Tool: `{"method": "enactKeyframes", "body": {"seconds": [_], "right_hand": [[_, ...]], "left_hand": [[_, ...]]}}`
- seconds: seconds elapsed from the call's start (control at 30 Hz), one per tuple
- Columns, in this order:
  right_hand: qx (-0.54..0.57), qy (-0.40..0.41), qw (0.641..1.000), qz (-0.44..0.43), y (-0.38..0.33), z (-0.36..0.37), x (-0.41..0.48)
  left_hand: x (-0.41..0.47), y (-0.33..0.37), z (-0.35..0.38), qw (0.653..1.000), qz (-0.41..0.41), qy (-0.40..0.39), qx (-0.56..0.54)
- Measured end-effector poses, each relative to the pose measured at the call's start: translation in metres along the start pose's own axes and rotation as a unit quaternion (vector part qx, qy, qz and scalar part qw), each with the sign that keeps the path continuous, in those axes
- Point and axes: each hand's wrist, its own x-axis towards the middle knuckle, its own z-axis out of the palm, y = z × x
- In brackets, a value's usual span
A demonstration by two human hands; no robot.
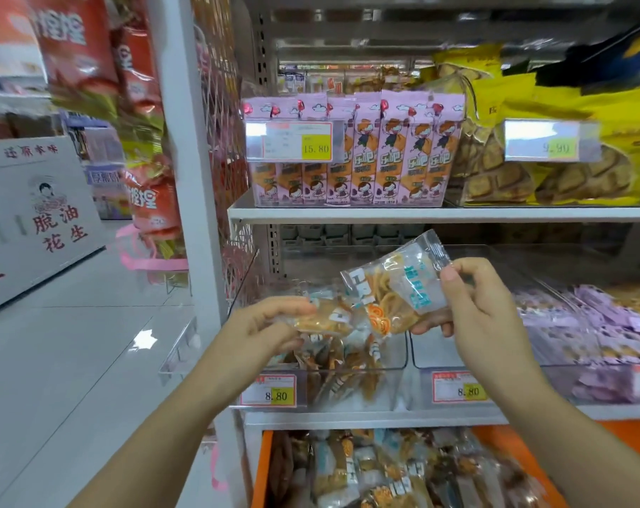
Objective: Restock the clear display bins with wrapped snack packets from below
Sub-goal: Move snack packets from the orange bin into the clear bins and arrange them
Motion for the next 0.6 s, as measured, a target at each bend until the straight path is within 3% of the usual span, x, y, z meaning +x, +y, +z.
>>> {"method": "enactKeyframes", "body": {"seconds": [0.07,0.2,0.4,0.6], "right_hand": [[0.006,-0.018,1.0,0.021,-0.007,-0.002,-0.001],[0.044,-0.06,0.994,0.083,-0.01,-0.003,-0.004],[0.066,-0.15,0.977,0.139,0.0,0.003,-0.003],[0.105,-0.155,0.973,0.133,0.001,0.025,-0.006]], "left_hand": [[-0.003,-0.001,0.003,0.999,0.002,0.018,-0.043],[-0.002,-0.009,0.013,0.993,0.016,0.118,-0.007],[-0.005,-0.016,0.018,0.993,0.003,0.115,-0.039],[0.0,-0.024,0.008,0.97,-0.072,0.111,-0.202]]}}
